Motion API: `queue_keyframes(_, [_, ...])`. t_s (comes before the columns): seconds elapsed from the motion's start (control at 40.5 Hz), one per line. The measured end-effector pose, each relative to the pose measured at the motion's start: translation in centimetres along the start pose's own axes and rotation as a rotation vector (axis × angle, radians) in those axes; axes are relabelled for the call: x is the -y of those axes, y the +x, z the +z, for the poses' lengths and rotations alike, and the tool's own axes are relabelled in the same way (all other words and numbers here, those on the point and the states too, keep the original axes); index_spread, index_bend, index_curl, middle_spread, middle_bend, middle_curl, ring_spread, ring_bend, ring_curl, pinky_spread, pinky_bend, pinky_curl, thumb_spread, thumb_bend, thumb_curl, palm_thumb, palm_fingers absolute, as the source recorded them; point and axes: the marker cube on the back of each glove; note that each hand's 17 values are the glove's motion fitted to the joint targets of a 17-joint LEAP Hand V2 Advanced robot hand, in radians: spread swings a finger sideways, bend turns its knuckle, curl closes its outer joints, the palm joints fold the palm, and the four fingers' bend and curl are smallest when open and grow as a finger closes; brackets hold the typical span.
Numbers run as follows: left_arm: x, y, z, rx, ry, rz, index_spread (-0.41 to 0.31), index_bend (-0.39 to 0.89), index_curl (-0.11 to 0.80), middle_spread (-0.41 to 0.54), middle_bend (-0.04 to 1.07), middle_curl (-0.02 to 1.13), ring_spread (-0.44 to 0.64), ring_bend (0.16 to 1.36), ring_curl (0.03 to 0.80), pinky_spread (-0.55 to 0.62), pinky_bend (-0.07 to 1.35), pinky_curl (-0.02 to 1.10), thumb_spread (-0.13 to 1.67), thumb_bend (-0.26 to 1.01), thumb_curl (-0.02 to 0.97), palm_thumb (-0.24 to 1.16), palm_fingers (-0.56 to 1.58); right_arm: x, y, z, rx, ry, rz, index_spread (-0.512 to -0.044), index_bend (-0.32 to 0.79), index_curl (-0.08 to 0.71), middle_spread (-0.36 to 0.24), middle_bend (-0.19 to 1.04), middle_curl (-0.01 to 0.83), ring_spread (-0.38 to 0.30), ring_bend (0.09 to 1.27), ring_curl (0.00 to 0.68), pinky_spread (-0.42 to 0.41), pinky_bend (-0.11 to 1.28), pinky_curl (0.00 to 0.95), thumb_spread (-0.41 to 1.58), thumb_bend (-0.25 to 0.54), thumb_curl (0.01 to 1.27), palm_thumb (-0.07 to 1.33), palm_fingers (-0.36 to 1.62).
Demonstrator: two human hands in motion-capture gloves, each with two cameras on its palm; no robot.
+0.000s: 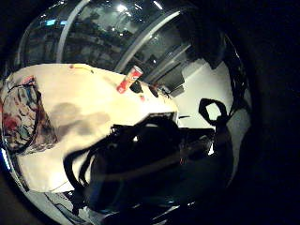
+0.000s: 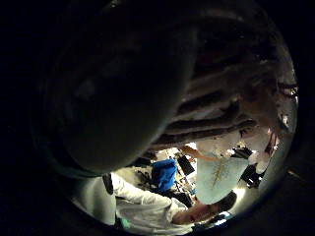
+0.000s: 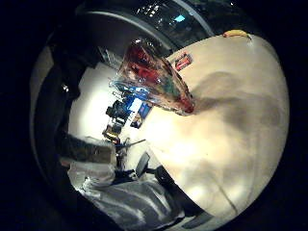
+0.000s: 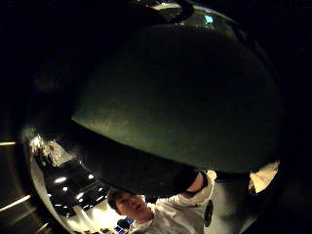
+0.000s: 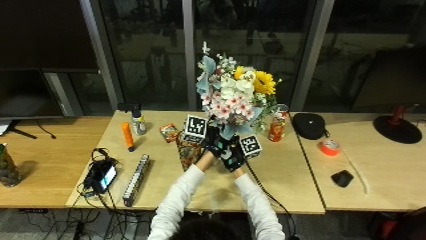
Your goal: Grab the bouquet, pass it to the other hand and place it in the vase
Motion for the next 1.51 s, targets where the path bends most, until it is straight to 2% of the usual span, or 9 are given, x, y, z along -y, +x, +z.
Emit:
queue_keyframes(0.124, [-0.6,0.2,0.3,-0.085,-0.044,-0.032,-0.29,0.37,0.44,-0.299,0.64,0.54,-0.35,0.83,0.443,-0.38,0.63,0.48,0.64,-0.02,0.536,0.82,1.41,-1.0,-0.7,-0.8,0.024,-0.154,0.115,-0.269,0.14,0.516,-0.172,0.63,0.554,-0.212,0.84,0.526,-0.276,0.79,0.529,0.63,-0.042,0.65,0.96,0.92])
queue_keyframes(0.247, [-0.6,0.2,0.7,-0.188,-0.091,-0.09,-0.297,0.38,0.466,-0.301,0.66,0.55,-0.35,0.82,0.452,-0.38,0.65,0.49,0.58,-0.03,0.566,0.83,1.36,-1.7,-0.6,-2.8,-0.122,-0.297,0.04,-0.302,0.09,0.454,-0.193,0.51,0.497,-0.227,0.73,0.472,-0.18,0.66,0.475,0.71,-0.032,0.64,0.95,0.77])
queue_keyframes(0.346, [0.0,0.1,0.2,-0.187,-0.087,-0.088,-0.296,0.38,0.481,-0.291,0.66,0.55,-0.35,0.81,0.458,-0.38,0.66,0.5,0.56,-0.03,0.585,0.85,1.34,-3.9,-1.3,-3.6,-0.141,-0.411,0.132,-0.323,0.06,0.402,-0.186,0.42,0.458,-0.216,0.68,0.441,-0.089,0.59,0.45,0.77,-0.036,0.62,0.92,0.55])
queue_keyframes(0.42, [0.7,0.3,-0.4,-0.135,-0.034,-0.07,-0.291,0.37,0.492,-0.287,0.66,0.56,-0.34,0.81,0.46,-0.37,0.66,0.5,0.55,-0.03,0.596,0.85,1.33,-4.0,0.6,-4.5,-0.199,-0.446,-0.032,-0.332,0.06,0.368,-0.181,0.39,0.442,-0.208,0.66,0.422,-0.048,0.57,0.427,0.8,-0.032,0.61,0.91,0.53])
queue_keyframes(0.568, [2.8,-0.3,-1.5,-0.013,0.105,0.032,-0.302,0.37,0.509,-0.299,0.67,0.56,-0.35,0.83,0.47,-0.38,0.65,0.5,0.53,-0.03,0.615,0.85,1.37,-5.9,1.0,-5.8,-0.127,-0.333,0.252,-0.339,0.07,0.31,-0.209,0.32,0.408,-0.182,0.62,0.389,0.023,0.56,0.395,0.84,-0.04,0.59,0.87,0.47])
queue_keyframes(0.766, [4.6,0.9,-3.2,0.079,0.2,0.047,-0.327,0.4,0.538,-0.326,0.7,0.57,-0.37,0.86,0.482,-0.4,0.66,0.5,0.48,-0.03,0.646,0.85,1.4,-5.1,3.1,-8.4,-0.201,-0.236,0.095,-0.341,0.09,0.261,-0.22,0.3,0.391,-0.162,0.6,0.368,0.071,0.53,0.372,0.88,-0.031,0.57,0.85,0.48])
queue_keyframes(0.889, [5.9,2.2,-4.8,0.098,0.262,0.057,-0.335,0.42,0.553,-0.337,0.73,0.58,-0.37,0.86,0.487,-0.4,0.66,0.5,0.46,-0.03,0.662,0.85,1.4,-6.3,1.0,-8.7,-0.129,-0.163,0.277,-0.341,0.1,0.251,-0.22,0.29,0.386,-0.156,0.58,0.358,0.083,0.51,0.362,0.89,-0.028,0.56,0.84,0.5])
queue_keyframes(1.334, [9.6,5.7,-14.1,0.098,0.464,0.049,-0.352,0.44,0.587,-0.348,0.76,0.59,-0.38,0.88,0.499,-0.39,0.68,0.51,0.4,-0.03,0.72,0.87,1.38,-5.9,3.8,-10.8,-0.149,-0.119,0.207,-0.328,0.11,0.239,-0.217,0.3,0.389,-0.155,0.53,0.348,0.107,0.38,0.336,0.93,-0.025,0.54,0.83,0.62])
queue_keyframes(1.507, [10.5,5.0,-15.7,0.055,0.495,0.047,-0.349,0.44,0.595,-0.348,0.77,0.59,-0.37,0.88,0.5,-0.39,0.68,0.51,0.38,-0.04,0.737,0.86,1.38,-5.1,3.4,-10.8,-0.178,-0.102,0.181,-0.327,0.11,0.232,-0.17,0.27,0.386,-0.156,0.52,0.347,0.11,0.36,0.338,0.94,-0.024,0.54,0.83,0.62])
